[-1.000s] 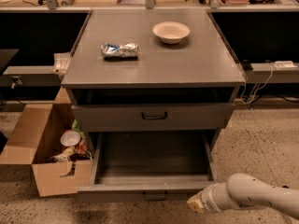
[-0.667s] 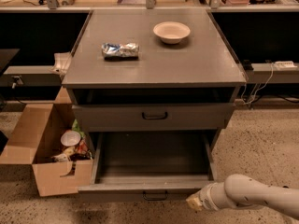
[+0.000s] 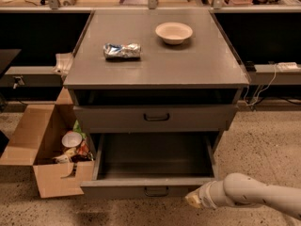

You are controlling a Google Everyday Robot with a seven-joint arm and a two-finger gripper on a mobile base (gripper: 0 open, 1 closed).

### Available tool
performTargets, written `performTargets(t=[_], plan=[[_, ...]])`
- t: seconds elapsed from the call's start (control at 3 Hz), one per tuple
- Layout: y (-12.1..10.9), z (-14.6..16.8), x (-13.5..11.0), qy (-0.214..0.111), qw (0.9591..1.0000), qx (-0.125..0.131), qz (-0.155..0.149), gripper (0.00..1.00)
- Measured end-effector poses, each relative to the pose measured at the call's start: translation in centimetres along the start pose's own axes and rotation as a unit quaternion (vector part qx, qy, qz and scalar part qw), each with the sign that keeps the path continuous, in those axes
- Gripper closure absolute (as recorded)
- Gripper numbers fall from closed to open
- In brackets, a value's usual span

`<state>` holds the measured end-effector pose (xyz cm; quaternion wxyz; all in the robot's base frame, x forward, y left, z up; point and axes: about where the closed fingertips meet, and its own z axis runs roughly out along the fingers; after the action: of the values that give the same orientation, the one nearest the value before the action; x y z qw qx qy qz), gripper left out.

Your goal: Close middle drawer

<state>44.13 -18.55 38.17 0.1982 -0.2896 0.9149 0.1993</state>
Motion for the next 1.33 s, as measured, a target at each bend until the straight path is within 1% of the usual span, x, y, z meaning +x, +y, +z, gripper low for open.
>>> performTargets(t=[0.33, 1.0, 1.33], plan=[[-0.8, 0.7, -1.5, -0.010, 0.9999, 0.004, -0.002, 1.00], [-2.7, 1.6, -5.4, -0.033, 0.9993, 0.011, -0.012, 1.00], [-2.8, 1.7, -5.7, -0.035, 0.9992, 0.013, -0.012, 1.00]])
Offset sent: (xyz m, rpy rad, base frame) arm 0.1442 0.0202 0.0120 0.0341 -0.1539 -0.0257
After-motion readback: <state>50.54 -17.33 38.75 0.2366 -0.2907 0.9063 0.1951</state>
